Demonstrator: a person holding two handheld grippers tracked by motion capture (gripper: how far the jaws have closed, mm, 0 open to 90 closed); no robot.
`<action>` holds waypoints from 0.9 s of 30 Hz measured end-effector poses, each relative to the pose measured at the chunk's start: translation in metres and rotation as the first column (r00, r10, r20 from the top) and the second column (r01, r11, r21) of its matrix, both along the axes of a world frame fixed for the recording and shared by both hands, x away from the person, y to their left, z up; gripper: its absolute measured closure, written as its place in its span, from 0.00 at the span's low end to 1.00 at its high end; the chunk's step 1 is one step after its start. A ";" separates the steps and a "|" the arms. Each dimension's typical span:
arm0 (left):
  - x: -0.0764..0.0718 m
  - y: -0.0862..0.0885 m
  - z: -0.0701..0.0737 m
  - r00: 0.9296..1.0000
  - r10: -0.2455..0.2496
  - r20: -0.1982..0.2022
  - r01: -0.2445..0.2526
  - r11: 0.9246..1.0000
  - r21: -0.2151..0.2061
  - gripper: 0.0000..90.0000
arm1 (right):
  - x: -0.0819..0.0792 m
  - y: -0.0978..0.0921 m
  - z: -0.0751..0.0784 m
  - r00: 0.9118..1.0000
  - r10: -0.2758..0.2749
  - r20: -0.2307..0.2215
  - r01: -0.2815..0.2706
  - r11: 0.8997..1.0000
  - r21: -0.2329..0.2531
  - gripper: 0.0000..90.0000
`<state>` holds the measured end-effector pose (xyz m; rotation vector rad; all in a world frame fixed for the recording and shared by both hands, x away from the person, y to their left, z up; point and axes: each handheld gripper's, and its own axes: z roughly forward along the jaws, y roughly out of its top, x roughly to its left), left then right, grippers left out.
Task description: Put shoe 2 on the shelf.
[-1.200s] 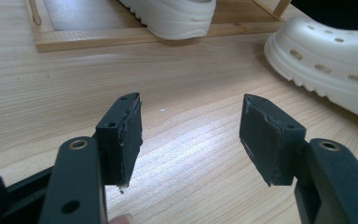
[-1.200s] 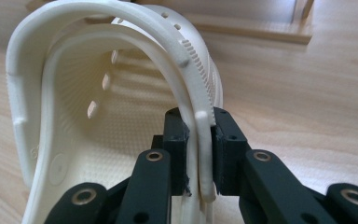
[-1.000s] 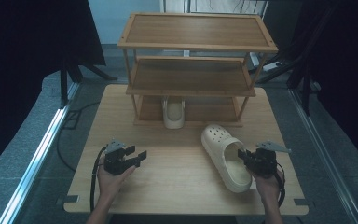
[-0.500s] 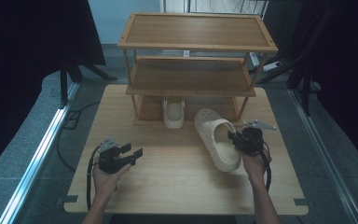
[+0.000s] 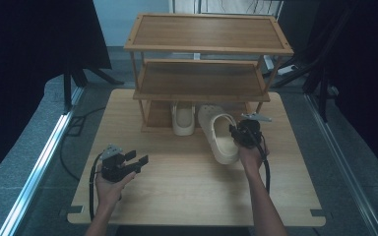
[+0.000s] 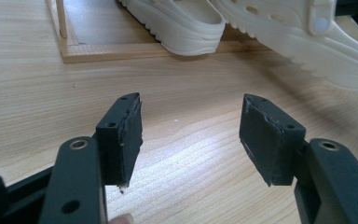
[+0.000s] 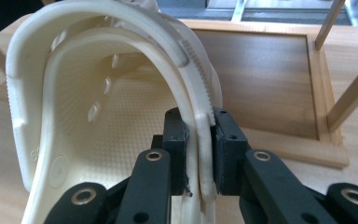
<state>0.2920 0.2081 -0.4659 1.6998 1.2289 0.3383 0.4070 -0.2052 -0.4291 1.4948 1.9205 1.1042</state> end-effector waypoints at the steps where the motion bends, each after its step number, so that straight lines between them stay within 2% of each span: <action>1: 0.000 0.000 0.000 1.000 0.000 0.000 0.000 1.000 0.000 0.44 | 0.003 0.002 -0.001 1.000 -0.008 0.005 0.008 1.000 0.001 0.87; 12: 0.000 0.001 -0.002 1.000 0.000 -0.007 0.000 1.000 -0.004 0.44 | 0.029 0.020 -0.013 0.997 -0.072 0.038 0.072 0.997 0.008 0.87; 21: 0.001 0.001 -0.004 1.000 0.001 -0.012 -0.001 1.000 -0.005 0.44 | 0.046 0.030 -0.028 0.990 -0.124 0.060 0.122 0.992 0.029 0.86; 27: 0.001 0.002 -0.005 1.000 0.000 -0.015 0.000 1.000 -0.006 0.44 | 0.059 0.036 -0.032 0.986 -0.157 0.063 0.155 0.987 0.039 0.86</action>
